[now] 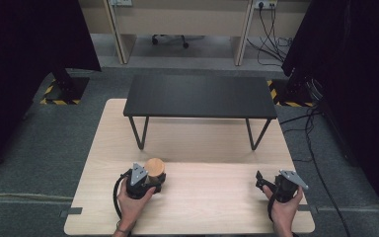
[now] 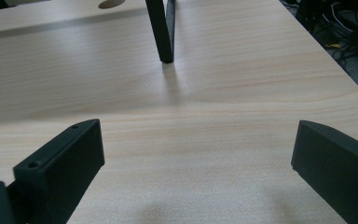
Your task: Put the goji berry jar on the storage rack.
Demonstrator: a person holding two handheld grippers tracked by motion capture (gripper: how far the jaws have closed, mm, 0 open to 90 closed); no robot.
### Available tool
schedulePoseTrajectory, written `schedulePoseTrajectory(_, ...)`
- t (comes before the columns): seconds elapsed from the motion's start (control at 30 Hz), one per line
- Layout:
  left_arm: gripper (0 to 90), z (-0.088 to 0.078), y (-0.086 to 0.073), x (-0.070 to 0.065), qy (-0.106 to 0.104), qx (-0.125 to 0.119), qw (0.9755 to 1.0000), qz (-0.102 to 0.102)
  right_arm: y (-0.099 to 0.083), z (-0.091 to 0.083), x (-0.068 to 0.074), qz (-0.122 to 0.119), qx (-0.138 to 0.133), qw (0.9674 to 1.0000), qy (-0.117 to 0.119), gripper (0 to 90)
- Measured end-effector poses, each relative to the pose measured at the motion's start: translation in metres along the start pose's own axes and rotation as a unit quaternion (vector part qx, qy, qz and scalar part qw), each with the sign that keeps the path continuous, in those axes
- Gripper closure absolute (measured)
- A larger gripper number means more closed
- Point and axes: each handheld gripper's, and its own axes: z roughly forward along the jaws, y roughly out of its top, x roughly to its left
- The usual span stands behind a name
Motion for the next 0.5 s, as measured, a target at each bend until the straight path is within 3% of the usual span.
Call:
schedulePoseTrajectory(0.13, 25.6, -0.001, 0.006, 0.000, 0.000, 0.004, 1.0000, -0.006, 0.000, 0.000, 0.000, 0.001, 0.000, 1.0000, 0.000, 2.5)
schedulePoseTrajectory(0.3, 25.6, -0.009, 0.022, -0.001, 0.000, -0.015, 0.9998, -0.016, 0.000, 0.000, 0.000, -0.002, 0.002, 1.0000, 0.003, 2.5)
schedulePoseTrajectory(0.5, 25.6, -0.021, 0.060, -0.005, 0.010, -0.043, 0.9990, -0.013, 0.000, 0.000, 0.002, -0.007, 0.003, 1.0000, 0.004, 2.5)
